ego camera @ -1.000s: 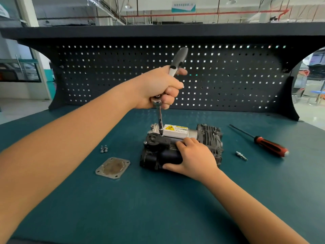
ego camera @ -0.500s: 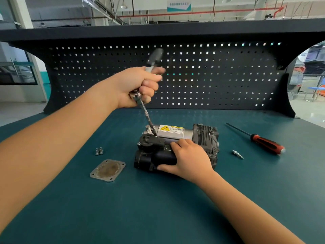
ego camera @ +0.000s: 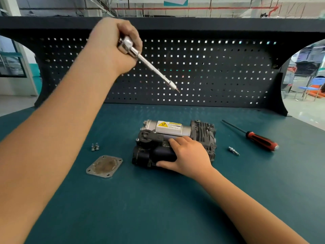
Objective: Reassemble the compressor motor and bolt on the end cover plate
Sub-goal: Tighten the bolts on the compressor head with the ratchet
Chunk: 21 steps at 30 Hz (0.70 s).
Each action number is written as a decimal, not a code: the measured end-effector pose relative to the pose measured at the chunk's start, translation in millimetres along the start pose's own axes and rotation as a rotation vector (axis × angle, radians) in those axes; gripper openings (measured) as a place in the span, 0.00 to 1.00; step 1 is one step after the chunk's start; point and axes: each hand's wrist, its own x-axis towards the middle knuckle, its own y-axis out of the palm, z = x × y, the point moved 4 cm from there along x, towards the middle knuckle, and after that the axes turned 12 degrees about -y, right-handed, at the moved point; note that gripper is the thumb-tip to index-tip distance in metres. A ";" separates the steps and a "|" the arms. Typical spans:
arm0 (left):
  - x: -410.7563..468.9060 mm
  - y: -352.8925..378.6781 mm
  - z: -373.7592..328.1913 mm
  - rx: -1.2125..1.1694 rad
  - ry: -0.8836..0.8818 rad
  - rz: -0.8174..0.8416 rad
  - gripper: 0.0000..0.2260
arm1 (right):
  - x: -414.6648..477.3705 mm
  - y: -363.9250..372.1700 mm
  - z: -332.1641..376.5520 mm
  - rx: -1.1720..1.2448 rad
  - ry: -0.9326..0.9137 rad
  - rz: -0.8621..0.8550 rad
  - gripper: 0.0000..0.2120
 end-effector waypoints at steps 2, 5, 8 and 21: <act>-7.4 -5.3 -12.2 0.053 0.074 -0.038 0.14 | -0.8 0.6 -2.3 0.003 -0.003 0.005 0.33; -19.0 -29.2 -11.8 0.271 0.126 -0.170 0.12 | 2.0 -0.2 -6.2 0.010 -0.011 0.028 0.36; -30.6 -58.4 -0.8 0.239 0.085 -0.239 0.12 | 2.6 2.2 -9.5 0.007 0.021 0.047 0.39; -49.6 -90.3 18.0 0.007 0.182 -0.354 0.10 | 0.5 6.2 -8.9 -0.028 0.020 0.067 0.39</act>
